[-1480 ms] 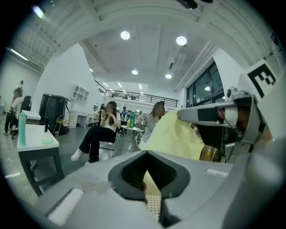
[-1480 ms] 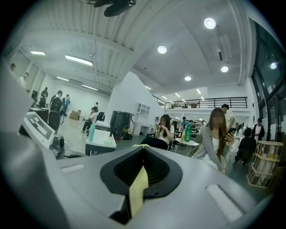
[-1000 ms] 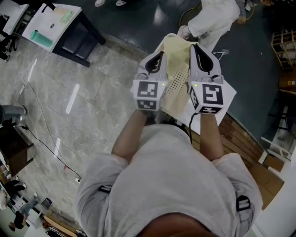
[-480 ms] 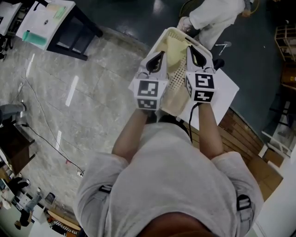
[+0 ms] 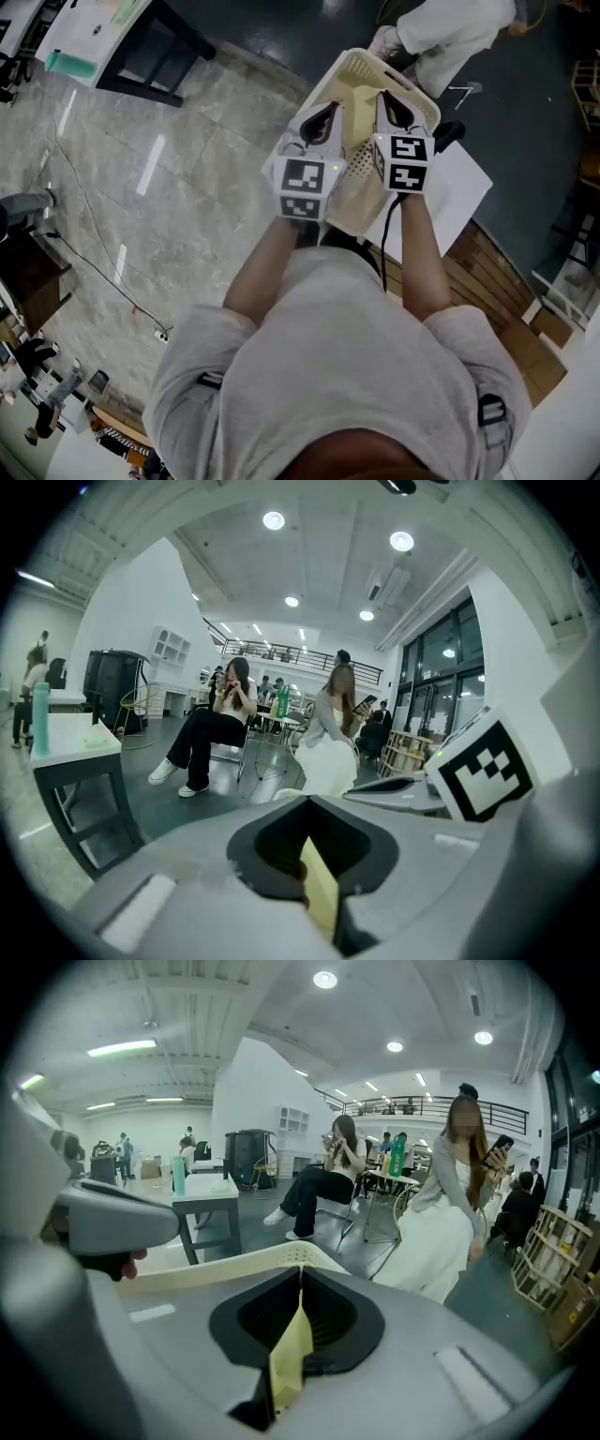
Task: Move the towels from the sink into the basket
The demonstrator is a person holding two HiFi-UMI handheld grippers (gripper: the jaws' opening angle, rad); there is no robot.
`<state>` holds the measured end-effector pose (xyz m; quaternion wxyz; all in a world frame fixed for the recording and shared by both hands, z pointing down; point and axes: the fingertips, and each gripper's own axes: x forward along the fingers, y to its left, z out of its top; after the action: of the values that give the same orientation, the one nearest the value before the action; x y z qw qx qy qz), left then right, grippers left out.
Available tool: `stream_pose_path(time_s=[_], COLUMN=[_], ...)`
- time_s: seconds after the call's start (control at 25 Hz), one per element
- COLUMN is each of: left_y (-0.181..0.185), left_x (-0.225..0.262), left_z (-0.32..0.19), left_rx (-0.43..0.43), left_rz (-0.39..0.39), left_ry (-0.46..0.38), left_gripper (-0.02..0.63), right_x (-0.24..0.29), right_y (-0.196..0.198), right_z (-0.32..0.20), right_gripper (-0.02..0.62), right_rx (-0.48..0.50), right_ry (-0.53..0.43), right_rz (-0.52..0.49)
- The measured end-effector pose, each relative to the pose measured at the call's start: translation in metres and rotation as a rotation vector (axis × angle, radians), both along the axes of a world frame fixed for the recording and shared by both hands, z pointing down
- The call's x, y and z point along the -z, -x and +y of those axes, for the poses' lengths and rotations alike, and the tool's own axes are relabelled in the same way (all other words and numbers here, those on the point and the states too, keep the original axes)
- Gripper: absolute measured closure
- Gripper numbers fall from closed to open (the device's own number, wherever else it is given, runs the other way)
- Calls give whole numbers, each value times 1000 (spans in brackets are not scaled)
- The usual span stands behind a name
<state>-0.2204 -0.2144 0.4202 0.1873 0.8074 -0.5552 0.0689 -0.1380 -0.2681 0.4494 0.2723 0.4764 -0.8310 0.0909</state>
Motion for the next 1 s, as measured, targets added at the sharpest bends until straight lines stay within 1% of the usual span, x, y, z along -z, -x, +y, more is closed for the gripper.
stream_pose_path(time_s=[0.04, 0.08, 0.12, 0.28, 0.4, 0.48, 0.52, 0.6, 0.84, 1.0], left_y=[1, 2, 2, -4, -16, -27, -33, -45, -84, -110], left_x=[-1, -1, -1, -3, -1, 0, 0, -1, -3, 0], left_z=[0, 1, 1, 4, 8, 12, 14, 17, 36, 45], left_rx=[1, 2, 3, 1, -10, -22, -28, -43, -102, -133], left_rz=[-4, -9, -14, -26, -33, -37, -39, -48, -72, -84], left_ry=[4, 6, 8, 11, 11, 8, 8, 9, 12, 7], left_gripper=[586, 586, 586, 586, 586, 586, 586, 586, 586, 586], right_x=[-2, -4, -4, 2, 9, 18, 22, 29, 39, 43], right_y=[3, 7, 9, 7, -5, -16, -22, -35, -80, -112], right_z=[0, 1, 3, 8, 15, 19, 20, 24, 51, 66], right_gripper=[560, 495, 459, 459, 459, 470, 488, 589, 589, 589], right_rx=[14, 31, 43, 51, 42, 29, 22, 7, -44, -83], right_ry=[11, 23, 32, 4, -11, -33, -51, -90, -147, -158], right_rz=[-2, -7, -13, -42, -56, -69, -78, -95, -145, -163])
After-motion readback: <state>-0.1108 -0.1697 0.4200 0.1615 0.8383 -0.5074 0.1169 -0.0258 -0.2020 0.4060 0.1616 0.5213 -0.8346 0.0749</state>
